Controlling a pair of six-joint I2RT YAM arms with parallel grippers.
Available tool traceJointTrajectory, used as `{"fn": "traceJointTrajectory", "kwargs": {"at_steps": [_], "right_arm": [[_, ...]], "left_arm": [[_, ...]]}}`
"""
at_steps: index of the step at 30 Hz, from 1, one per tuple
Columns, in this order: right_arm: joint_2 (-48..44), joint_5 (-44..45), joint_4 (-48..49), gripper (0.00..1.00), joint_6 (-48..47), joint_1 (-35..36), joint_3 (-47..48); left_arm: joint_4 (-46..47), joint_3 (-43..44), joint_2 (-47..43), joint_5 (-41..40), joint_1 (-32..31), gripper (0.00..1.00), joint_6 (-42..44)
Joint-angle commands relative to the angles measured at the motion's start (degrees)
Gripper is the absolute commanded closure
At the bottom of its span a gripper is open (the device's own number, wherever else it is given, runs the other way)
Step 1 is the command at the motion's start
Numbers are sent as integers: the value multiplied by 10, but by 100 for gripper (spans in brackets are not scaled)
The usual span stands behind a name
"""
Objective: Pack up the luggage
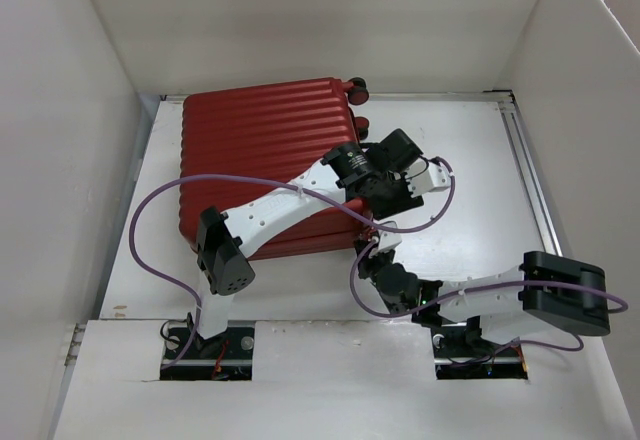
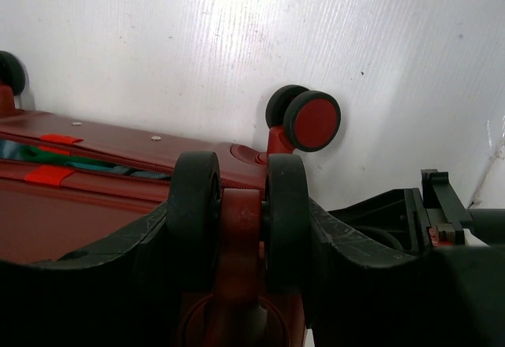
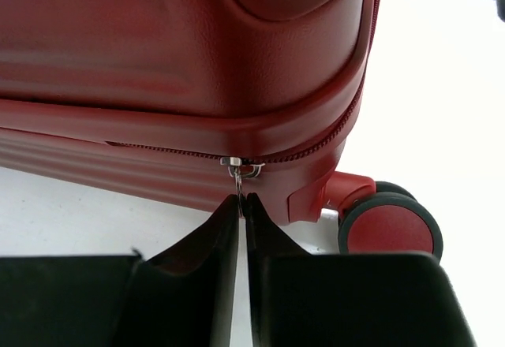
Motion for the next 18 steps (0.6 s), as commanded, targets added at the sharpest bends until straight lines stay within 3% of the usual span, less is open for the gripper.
{"fn": "traceJointTrajectory", "kwargs": {"at_steps": [1,9,14,18], "right_arm": [[-4,3,1,85,16,-2,15],[-24,16,1,83,2,-2,27],[-19,23,6,100,9,-2,32],[-19,46,6,100,16,-2,26]], "left_arm": [[94,64,-46,52,-34,100,-22],[94,64,-46,52,-34,100,-22],[94,59,-46,52,-34,100,-22],[89,59,-51,52,-34,100,-22]]}}
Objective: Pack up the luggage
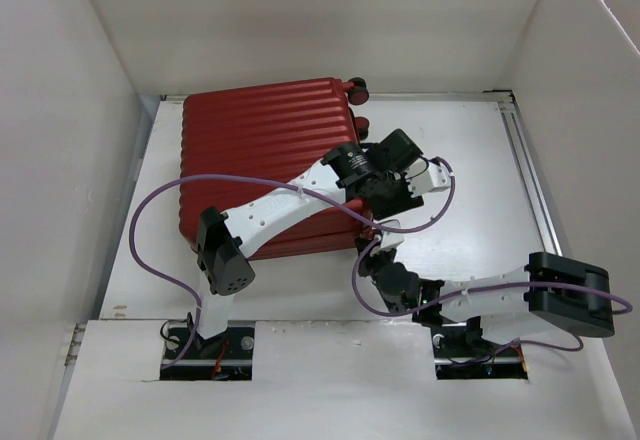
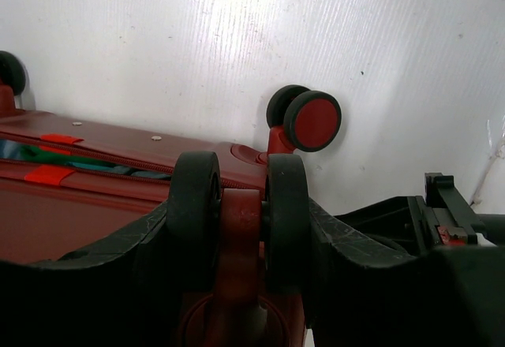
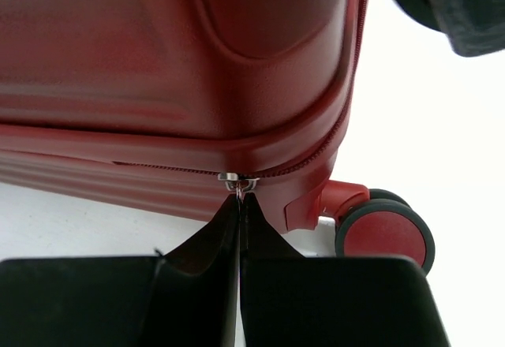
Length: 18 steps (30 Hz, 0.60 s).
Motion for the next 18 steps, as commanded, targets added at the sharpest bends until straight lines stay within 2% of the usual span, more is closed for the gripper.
{"fn": "traceJointTrajectory", "kwargs": {"at_steps": [1,4,5,6,7,8,18], "right_arm": [[-10,38,19,100,25,-2,12],[-41,50,-10,100,76,-10,-14],[-53,50,-44,100,95,-16,-14],[-63,55,-151,100,126,-34,-4],[-79,50,-191,100,184,-50,2],[-85,27,-210,100,192,-67,2],[-170,-64,-210,100,135,-215,-30]], "left_arm": [[89,59,-51,52,-34,100,-17],[89,47,-65,47,-34,100,-9],[89,41,-72,47,-34,100,-4],[83,35,-81,47,-34,100,-4],[83,27,-81,47,-34,100,1],[78,12,-90,47,-34,100,1],[60,-34,-122,53,-34,100,20]]}}
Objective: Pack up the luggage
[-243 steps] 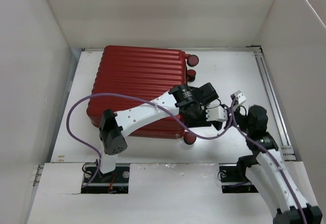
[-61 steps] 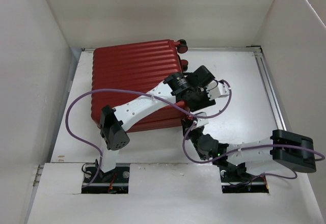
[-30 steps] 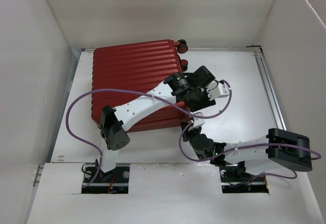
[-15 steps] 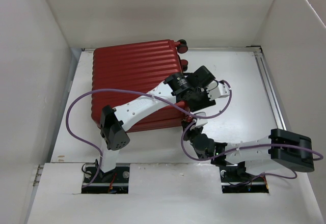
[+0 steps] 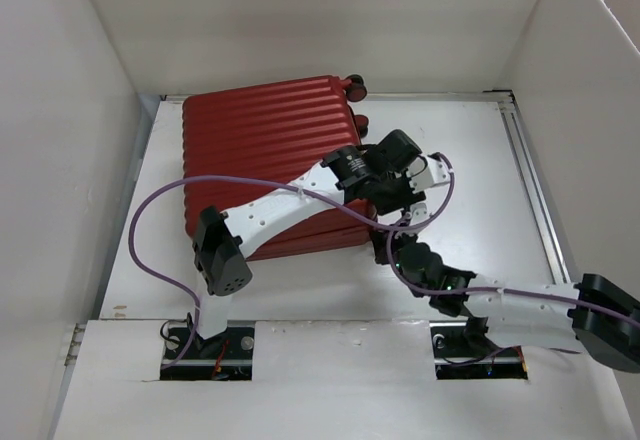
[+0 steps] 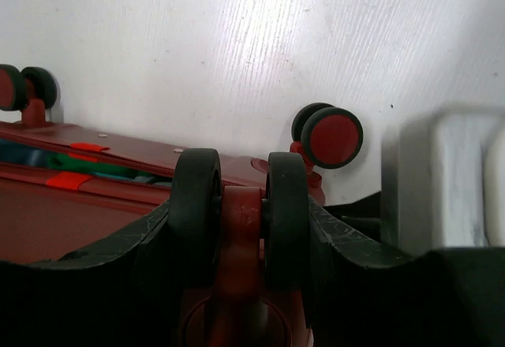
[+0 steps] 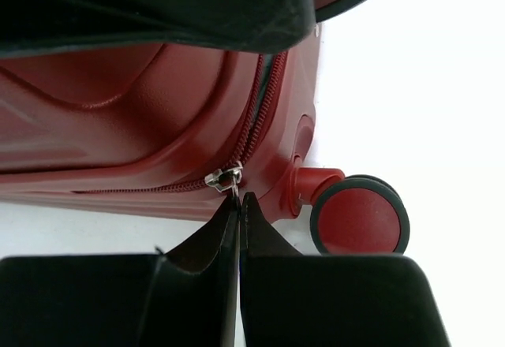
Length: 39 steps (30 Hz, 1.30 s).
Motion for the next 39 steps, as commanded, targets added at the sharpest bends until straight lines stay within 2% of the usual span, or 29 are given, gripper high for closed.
{"fn": "traceJointTrajectory", "kwargs": {"at_steps": [1,6,9,11,15,18,23,29,33,39], "right_arm": [[-41,28,-21,100,-13,-101,-19],[-111,-84,18,100,-96,-209,-38],[-111,-170,30,100,-123,-280,-25],[-95,-240,48,100,-154,-307,-24],[-74,-323,86,100,-186,-350,-13],[-76,-371,124,100,-195,-364,-21],[-88,-383,164,100,-189,-336,-57],[-83,-368,178,100,-174,-329,-70],[-57,-397,167,100,-192,-381,-40],[60,-502,190,100,-214,-443,47]], "left_arm": [[-11,-2,-111,80,-36,100,15],[-17,-33,-129,80,-36,100,21],[-17,-52,-147,86,-36,100,21],[-17,-58,-153,98,-36,100,27],[-23,-58,-159,113,-36,100,27],[-8,-63,-165,113,-13,100,-8],[-1,-37,-137,118,24,100,-61],[43,-111,-165,175,43,100,-75],[49,-154,-198,196,48,100,-62],[39,-201,-209,205,48,100,-39]]}}
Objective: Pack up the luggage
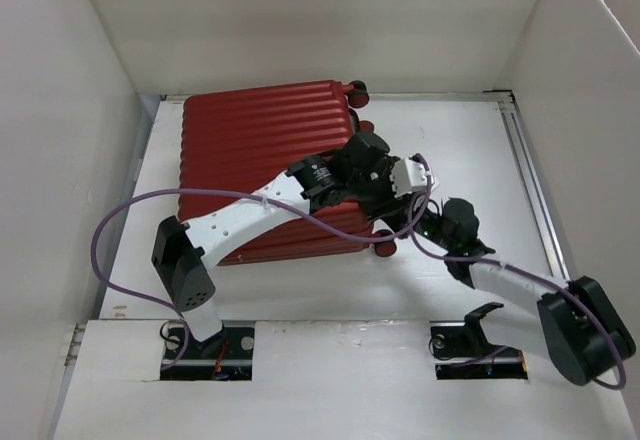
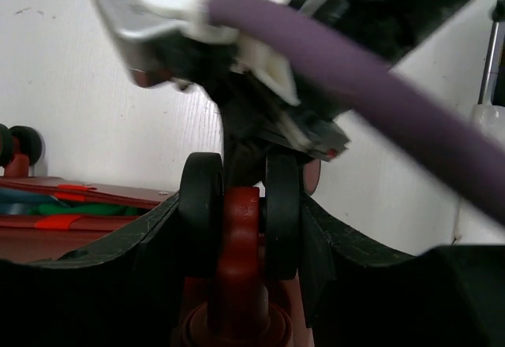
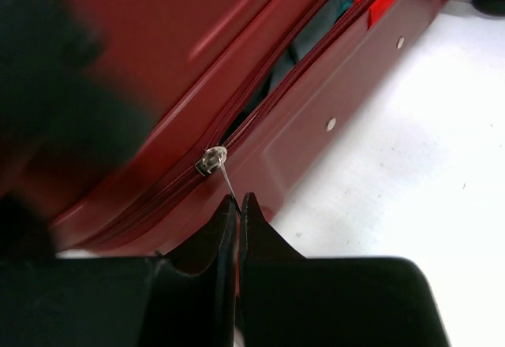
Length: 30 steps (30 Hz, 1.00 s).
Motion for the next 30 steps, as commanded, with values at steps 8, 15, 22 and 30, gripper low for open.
{"fn": "traceJointTrajectory", "kwargs": {"at_steps": [8,15,22,30], "right_arm": [[158,-29,95,100,-23,-132,174],[315,-17,122,100,27,-127,297],[404,127,21,100,42,-122,433],[514,89,-3,100,88,-146,571]], "left_arm": [[-125,-92,-131,119,11,100,11],[-216,-111,-157,153,-47,100,93],[-338,-117,-194,195,-66,100,209],[-347,-154,-232,201,-91,100,244]]}}
